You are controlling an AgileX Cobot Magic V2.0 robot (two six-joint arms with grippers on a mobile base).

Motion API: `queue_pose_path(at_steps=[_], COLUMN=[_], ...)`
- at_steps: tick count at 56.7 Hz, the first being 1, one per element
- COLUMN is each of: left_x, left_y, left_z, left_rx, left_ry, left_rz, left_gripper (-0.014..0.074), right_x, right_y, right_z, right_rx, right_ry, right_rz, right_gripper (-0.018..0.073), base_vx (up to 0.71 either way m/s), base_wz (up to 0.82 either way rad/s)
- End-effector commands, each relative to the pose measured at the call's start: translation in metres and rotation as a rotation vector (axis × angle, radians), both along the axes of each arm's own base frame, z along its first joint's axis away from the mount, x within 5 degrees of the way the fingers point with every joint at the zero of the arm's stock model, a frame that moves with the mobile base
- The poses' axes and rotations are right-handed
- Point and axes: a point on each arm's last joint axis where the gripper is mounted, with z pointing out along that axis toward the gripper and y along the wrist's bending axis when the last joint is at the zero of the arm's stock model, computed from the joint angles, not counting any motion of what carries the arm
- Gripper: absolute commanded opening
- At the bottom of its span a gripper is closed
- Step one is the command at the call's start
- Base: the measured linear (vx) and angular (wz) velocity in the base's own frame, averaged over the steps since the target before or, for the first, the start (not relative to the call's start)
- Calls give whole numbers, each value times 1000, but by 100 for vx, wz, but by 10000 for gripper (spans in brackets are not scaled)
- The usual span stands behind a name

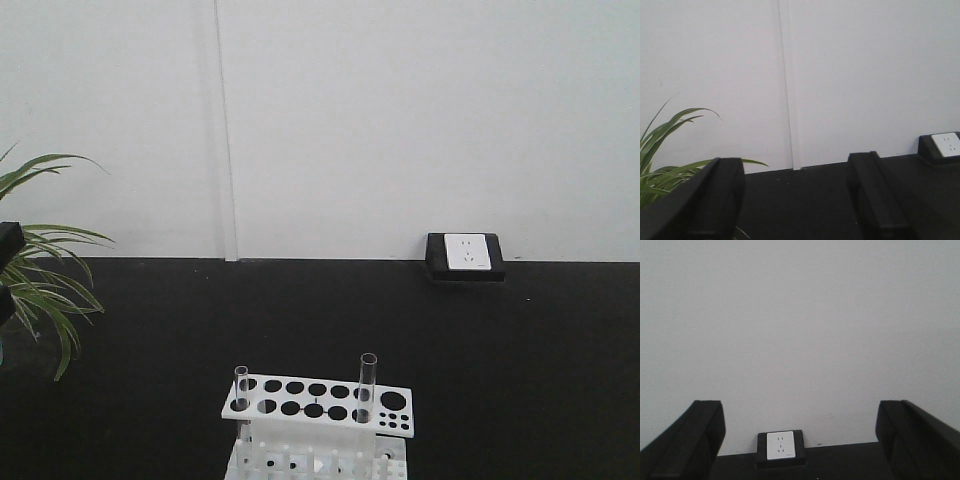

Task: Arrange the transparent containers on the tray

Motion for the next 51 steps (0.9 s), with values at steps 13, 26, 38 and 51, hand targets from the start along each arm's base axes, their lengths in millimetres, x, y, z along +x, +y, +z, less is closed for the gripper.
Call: queue_pose_path(at_steps=[13, 26, 38, 51], left_x=[-12, -22, -28, -47], left_y=[-36, -64, -78, -80], left_z=[23, 22, -9, -91], left_rx=[-110, -33, 24, 17], left_ry=[-119, -126, -71, -31], left_rz=[-187, -330, -406, -484], left_gripper=[550, 512, 484, 480], right_x=[5, 8, -2, -19], right_y=[53, 97, 114, 113], right_z=[14, 4, -28, -97], right_rx=[-6, -112, -110, -68], right_ry=[-98, -86, -96, -19], right_rz=[259, 450, 542, 590], right_gripper=[592, 519, 513, 513], base_vx=[0, 0, 0, 0], base_wz=[0, 0, 0, 0])
